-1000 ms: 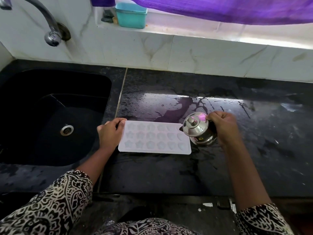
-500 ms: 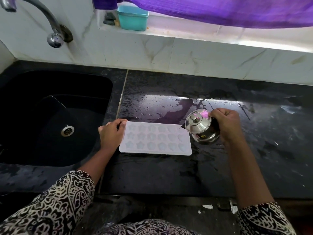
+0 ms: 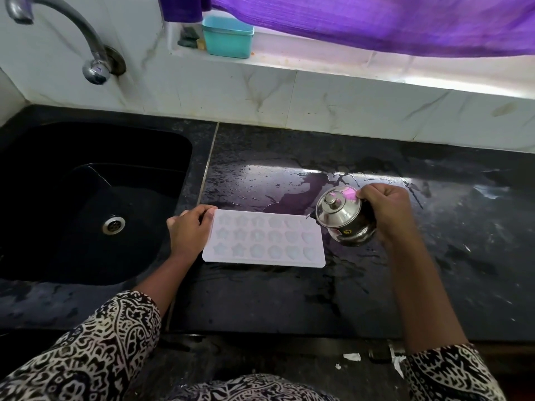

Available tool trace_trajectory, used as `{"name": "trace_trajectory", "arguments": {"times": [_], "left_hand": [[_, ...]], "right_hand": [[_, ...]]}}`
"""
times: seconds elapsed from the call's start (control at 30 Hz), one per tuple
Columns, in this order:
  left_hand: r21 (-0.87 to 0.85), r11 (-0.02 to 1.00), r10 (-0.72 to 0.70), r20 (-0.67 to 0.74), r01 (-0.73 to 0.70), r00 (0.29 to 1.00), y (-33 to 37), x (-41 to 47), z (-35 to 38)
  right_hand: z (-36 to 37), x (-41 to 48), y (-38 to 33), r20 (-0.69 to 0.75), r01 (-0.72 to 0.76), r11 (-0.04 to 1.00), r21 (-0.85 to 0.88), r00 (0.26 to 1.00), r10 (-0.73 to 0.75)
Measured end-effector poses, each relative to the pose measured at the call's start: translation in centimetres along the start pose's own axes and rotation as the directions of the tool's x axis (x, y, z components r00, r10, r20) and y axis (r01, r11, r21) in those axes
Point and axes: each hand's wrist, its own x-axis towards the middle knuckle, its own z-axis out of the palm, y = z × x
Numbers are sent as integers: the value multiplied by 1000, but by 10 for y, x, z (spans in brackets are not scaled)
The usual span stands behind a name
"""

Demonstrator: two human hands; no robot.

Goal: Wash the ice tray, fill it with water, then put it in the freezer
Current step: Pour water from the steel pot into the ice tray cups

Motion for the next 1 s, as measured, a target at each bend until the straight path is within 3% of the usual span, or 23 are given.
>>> {"name": "trace_trajectory", "arguments": {"times": [0.73,1.0], "left_hand": [[32,999,4,1,-4,1000,-1,0,1],[43,999,8,0,-8,1000,-1,0,1]], "right_hand": [[6,-2,4,-12,-44,999,-6,999,44],[5,-2,9,-46,-106,989,98,993,111]]}}
